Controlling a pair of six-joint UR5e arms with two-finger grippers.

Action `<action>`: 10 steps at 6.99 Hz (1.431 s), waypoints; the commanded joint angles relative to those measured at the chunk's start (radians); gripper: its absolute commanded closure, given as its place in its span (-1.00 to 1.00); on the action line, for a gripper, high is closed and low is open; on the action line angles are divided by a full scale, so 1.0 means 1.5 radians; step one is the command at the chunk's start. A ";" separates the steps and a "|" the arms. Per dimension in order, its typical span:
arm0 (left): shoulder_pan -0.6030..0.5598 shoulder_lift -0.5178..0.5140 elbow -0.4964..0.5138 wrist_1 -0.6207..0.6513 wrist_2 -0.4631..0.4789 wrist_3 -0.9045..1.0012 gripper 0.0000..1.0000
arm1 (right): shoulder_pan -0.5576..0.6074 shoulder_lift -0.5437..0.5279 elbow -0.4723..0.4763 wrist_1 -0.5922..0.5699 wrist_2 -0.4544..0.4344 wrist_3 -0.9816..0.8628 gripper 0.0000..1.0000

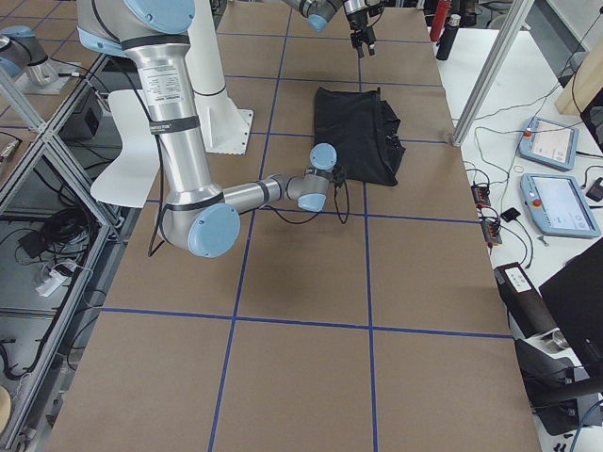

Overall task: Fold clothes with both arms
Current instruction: 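Grasp the side edge with the right gripper and drag it toward the robot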

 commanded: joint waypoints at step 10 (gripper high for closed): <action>-0.001 0.014 -0.006 -0.001 0.001 0.000 -0.97 | -0.244 -0.056 0.244 0.002 0.065 0.169 1.00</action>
